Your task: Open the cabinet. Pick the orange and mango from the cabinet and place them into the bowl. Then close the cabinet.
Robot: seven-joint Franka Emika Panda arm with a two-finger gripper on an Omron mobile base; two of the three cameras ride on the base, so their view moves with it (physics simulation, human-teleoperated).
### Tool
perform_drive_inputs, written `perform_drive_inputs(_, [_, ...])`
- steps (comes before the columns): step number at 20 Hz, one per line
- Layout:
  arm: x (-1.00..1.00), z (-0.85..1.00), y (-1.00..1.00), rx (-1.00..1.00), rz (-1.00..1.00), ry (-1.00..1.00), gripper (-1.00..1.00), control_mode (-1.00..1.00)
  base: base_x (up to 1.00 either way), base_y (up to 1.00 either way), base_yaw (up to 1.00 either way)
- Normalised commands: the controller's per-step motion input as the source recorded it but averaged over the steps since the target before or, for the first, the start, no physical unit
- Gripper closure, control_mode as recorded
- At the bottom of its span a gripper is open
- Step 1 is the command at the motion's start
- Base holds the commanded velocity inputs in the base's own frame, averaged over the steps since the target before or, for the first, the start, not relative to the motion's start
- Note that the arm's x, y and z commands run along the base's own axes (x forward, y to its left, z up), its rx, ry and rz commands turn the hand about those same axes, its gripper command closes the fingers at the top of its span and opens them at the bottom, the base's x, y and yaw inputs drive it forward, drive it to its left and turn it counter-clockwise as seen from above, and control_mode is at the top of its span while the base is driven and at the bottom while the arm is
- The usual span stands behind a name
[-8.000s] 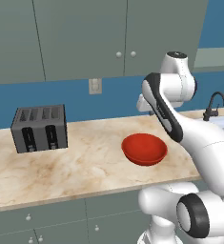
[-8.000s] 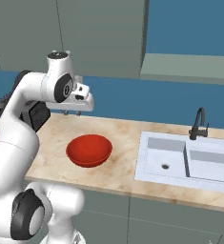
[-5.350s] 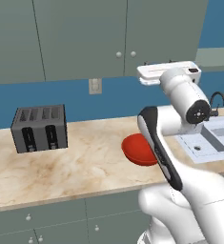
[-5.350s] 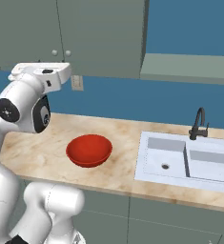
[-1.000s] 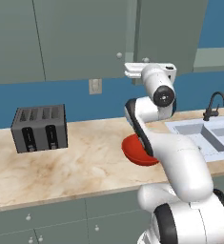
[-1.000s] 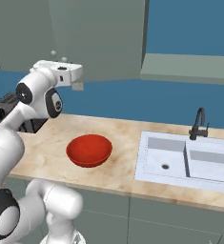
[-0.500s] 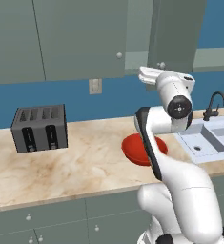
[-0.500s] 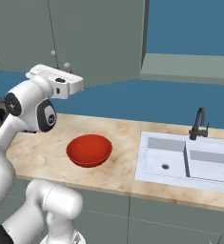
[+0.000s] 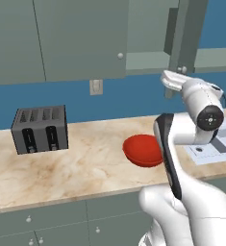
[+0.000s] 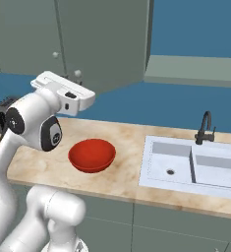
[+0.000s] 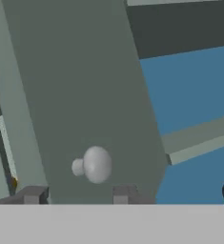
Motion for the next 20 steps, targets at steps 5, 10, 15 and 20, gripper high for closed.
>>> perform_drive_inputs(5, [-0.49, 0.41, -1.0, 0.12, 0.0, -0.03, 1.0, -1.0, 0.0, 0.0, 0.0])
perform_drive_inputs(10, [-0.16, 0.1, -0.48, 0.05, 0.0, 0.0, -1.0, -1.0, 0.0, 0.0, 0.0])
perform_drive_inputs(15, [-0.69, -0.01, 0.01, 0.0, -0.01, -0.03, -1.0, -1.0, 0.0, 0.0, 0.0])
perform_drive_inputs(20, [-0.87, 0.0, 0.21, 0.0, -0.08, -0.03, -1.0, -1.0, 0.0, 0.0, 0.0])
